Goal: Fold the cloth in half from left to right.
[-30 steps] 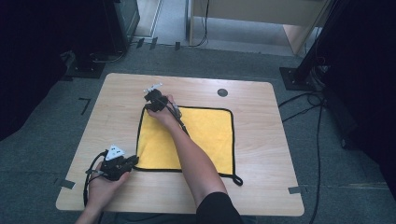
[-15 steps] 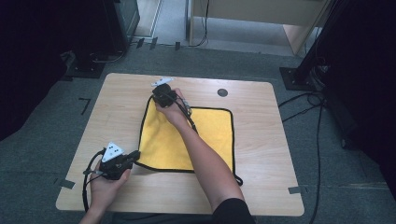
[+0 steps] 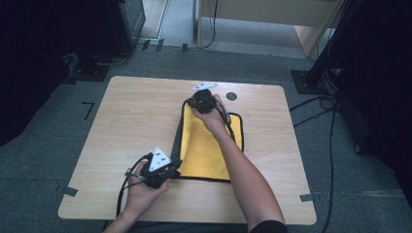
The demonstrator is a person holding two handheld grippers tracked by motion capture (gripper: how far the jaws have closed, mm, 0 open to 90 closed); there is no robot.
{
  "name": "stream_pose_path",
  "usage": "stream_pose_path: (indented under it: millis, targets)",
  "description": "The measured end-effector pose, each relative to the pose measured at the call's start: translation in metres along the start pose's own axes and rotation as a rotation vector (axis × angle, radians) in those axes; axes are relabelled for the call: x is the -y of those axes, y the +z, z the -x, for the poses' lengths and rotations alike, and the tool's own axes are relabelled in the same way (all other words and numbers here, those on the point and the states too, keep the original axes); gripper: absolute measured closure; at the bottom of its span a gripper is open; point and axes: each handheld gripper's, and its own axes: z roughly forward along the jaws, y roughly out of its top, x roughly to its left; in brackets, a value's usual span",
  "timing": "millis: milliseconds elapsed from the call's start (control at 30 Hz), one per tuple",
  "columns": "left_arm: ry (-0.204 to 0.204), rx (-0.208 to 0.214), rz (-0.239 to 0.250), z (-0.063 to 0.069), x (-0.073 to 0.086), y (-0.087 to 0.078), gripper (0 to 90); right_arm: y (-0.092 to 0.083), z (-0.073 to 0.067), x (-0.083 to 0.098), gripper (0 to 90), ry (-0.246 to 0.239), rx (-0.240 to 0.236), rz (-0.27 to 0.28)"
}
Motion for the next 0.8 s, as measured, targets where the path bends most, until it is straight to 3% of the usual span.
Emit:
stream_pose_path:
  millis: [267,433,600,667,800]
  targets:
    - [0.026,0.112,-0.012,0.032,-0.019,0.047,86.0,-0.032,0.04,0.031,85.5,0.062,0.073,-0.012]
    - [0.003,0.16,0.002,0.042,-0.019,0.067,82.7,-0.045,0.064,0.049,85.0,0.082,0.117,-0.028]
    - [0.007,0.176,0.005,0.038,-0.017,0.06,63.0,-0.051,0.086,0.068,72.8,0.147,0.185,-0.046]
    - [-0.01,0.196,0.019,0.029,-0.013,0.05,58.7,-0.054,0.094,0.075,68.7,0.194,0.177,-0.045]
    - [-0.015,0.186,0.036,0.011,-0.001,0.033,56.3,-0.059,0.097,0.082,66.5,0.213,0.174,-0.051]
